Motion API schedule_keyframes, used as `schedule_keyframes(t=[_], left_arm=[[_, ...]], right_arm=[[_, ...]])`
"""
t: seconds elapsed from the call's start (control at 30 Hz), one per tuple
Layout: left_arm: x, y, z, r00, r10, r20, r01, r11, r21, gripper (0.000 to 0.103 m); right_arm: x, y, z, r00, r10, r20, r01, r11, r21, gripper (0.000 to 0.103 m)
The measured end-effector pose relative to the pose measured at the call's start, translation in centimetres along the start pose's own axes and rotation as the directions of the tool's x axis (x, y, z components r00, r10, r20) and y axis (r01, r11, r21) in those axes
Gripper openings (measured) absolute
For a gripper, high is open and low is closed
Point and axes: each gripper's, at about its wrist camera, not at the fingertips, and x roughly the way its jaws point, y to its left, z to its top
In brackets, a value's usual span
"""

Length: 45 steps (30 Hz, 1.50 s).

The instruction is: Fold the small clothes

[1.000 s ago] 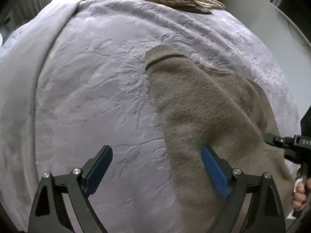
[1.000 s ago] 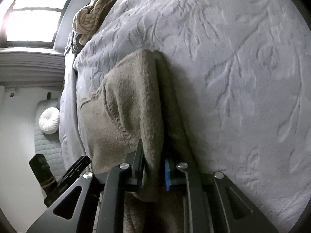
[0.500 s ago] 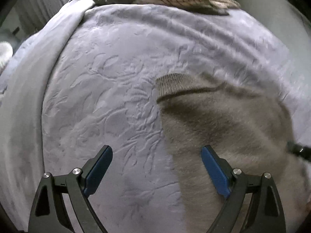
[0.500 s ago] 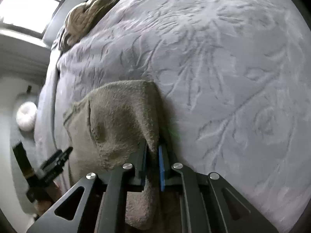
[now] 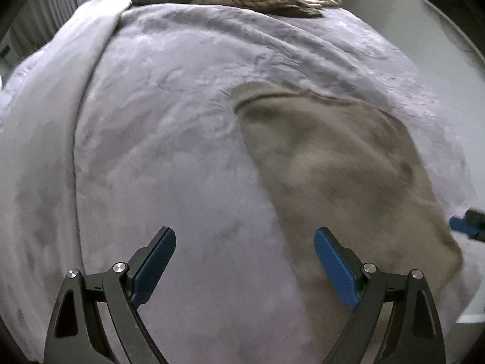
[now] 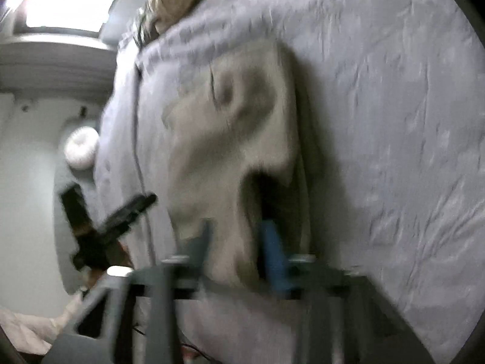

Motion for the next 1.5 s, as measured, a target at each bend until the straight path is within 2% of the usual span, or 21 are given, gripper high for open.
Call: schedule_keyframes(t=[0.03, 0.1, 0.23, 0.33, 0.5, 0.6, 0.63, 0.7, 0.77, 0.87, 1.0, 1.03, 1.13, 1.27, 1.5], left_arm=[[-0.4, -0.3, -0.4, 1.000, -0.021, -0.005, 0.021, 1.000, -0.006, 0.093], [-0.8, -1.0, -1.0, 0.999, -0.041, -0.009, 0.041, 0.999, -0.007, 0.093], [-0.3, -2.5, -2.6, 0.997, -0.054, -0.046, 0.055, 0.998, 0.012, 0.093], [1.6, -3.2, -4.4, 0.992, -0.060, -0.113, 0.062, 0.998, 0.022, 0.093], [2.2, -3.8, -6.6, 0.989, -0.042, -0.140, 0.049, 0.998, 0.043, 0.094], [1.8, -3.6, -6.8, 0.988, -0.045, -0.145, 0.049, 0.998, 0.028, 0.094], [1.6, -3.6, -6.8, 0.989, -0.041, -0.142, 0.045, 0.999, 0.023, 0.094], [1.5, -3.6, -6.8, 0.990, -0.035, -0.139, 0.038, 0.999, 0.022, 0.094], [1.5, -3.7, -6.9, 0.989, -0.031, -0.144, 0.034, 0.999, 0.018, 0.094], [1.5, -3.8, -6.8, 0.989, -0.027, -0.147, 0.029, 0.999, 0.016, 0.093], [1.5, -3.8, -6.3, 0.989, -0.019, -0.149, 0.021, 1.000, 0.015, 0.093], [1.4, -3.8, -6.4, 0.989, -0.017, -0.149, 0.020, 1.000, 0.015, 0.094], [1.3, -3.7, -6.4, 0.988, -0.018, -0.152, 0.020, 1.000, 0.015, 0.093], [1.3, -3.7, -6.3, 0.989, -0.016, -0.150, 0.019, 1.000, 0.017, 0.093], [1.2, -3.8, -6.4, 0.988, -0.015, -0.155, 0.018, 1.000, 0.020, 0.093]], right_arm=[[0.4, 0.2, -0.4, 0.999, -0.049, -0.011, 0.049, 0.999, -0.020, 0.008], [0.7, -0.2, -1.4, 0.989, -0.150, -0.008, 0.150, 0.987, -0.052, 0.008], [1.8, -2.1, -2.5, 0.964, -0.266, -0.028, 0.264, 0.963, -0.063, 0.008], [2.2, -3.4, -2.9, 0.970, -0.240, -0.027, 0.239, 0.971, -0.020, 0.008], [0.8, -3.1, -3.4, 0.968, -0.249, -0.003, 0.250, 0.968, 0.014, 0.009], [-2.0, -1.6, -3.7, 0.951, -0.293, 0.100, 0.293, 0.956, 0.016, 0.009], [-3.2, -0.7, -3.6, 0.946, -0.286, 0.152, 0.290, 0.957, -0.001, 0.009], [-4.0, 0.7, -3.5, 0.949, -0.251, 0.192, 0.262, 0.964, -0.032, 0.009], [-3.6, 2.3, -3.3, 0.959, -0.215, 0.186, 0.234, 0.968, -0.087, 0.009], [-1.3, 2.8, -3.1, 0.967, -0.221, 0.124, 0.236, 0.963, -0.129, 0.009], [2.0, 0.1, -3.4, 0.963, -0.269, 0.015, 0.269, 0.961, -0.058, 0.008], [2.3, -0.9, -3.6, 0.966, -0.257, 0.000, 0.257, 0.966, -0.026, 0.008], [1.1, -2.2, -4.0, 0.981, -0.195, 0.010, 0.194, 0.980, 0.046, 0.008], [-0.9, -2.7, -4.1, 0.985, -0.168, 0.036, 0.165, 0.984, 0.073, 0.012], [-2.7, -2.3, -3.2, 0.984, -0.155, 0.089, 0.149, 0.986, 0.077, 0.012]])
